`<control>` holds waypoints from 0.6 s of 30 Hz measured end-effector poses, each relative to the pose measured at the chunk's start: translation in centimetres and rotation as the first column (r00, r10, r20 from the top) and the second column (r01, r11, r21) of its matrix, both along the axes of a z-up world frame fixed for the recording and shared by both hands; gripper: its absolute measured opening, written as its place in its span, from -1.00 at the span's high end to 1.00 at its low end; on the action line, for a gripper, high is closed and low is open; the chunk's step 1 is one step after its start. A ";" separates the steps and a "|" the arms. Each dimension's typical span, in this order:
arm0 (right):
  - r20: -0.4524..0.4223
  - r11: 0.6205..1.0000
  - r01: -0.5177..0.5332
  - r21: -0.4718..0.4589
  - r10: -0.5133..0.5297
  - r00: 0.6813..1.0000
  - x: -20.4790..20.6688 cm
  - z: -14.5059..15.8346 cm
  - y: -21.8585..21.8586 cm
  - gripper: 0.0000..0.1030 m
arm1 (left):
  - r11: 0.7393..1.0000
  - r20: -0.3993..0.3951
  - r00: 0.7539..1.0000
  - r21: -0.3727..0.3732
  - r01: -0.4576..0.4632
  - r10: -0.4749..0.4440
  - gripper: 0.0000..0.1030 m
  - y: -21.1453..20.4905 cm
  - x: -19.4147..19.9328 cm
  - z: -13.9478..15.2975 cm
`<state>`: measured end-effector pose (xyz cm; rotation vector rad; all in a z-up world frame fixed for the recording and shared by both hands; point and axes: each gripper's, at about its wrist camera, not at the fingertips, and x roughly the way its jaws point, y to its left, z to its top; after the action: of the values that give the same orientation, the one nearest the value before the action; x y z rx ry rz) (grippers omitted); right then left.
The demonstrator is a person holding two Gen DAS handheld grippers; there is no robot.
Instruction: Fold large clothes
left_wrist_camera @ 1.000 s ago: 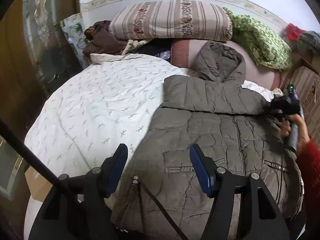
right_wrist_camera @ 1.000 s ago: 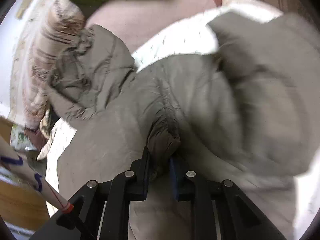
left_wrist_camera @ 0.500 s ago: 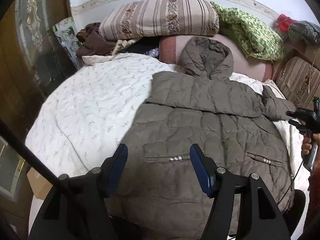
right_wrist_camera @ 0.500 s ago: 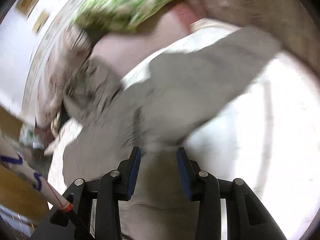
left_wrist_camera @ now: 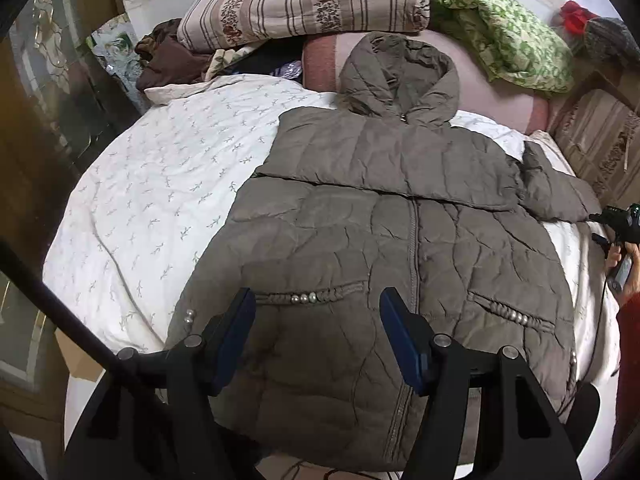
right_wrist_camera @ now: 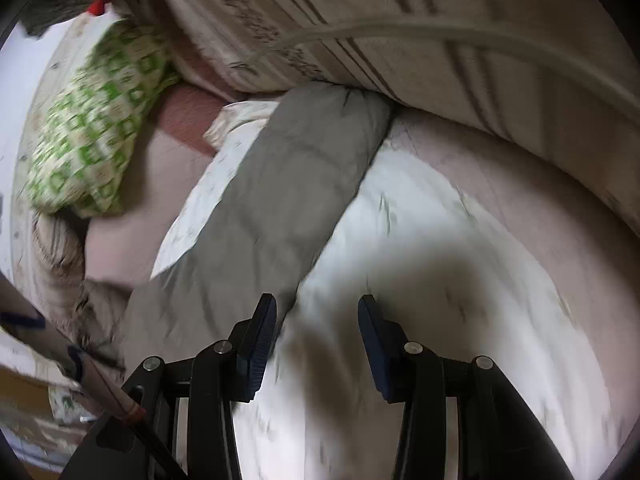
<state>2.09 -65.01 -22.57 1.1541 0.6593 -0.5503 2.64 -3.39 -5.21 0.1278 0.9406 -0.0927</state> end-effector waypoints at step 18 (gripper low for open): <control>-0.122 0.946 -0.068 -0.316 0.030 0.992 3.7 8.3 -0.3 0.80 | 1.000 -0.030 0.999 -0.017 -0.010 0.010 -0.23 1.1 0.7 -1.5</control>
<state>5.82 -65.28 -14.29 0.8038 0.6681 -0.6589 3.35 -2.25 -6.72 0.1057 0.9703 -0.0940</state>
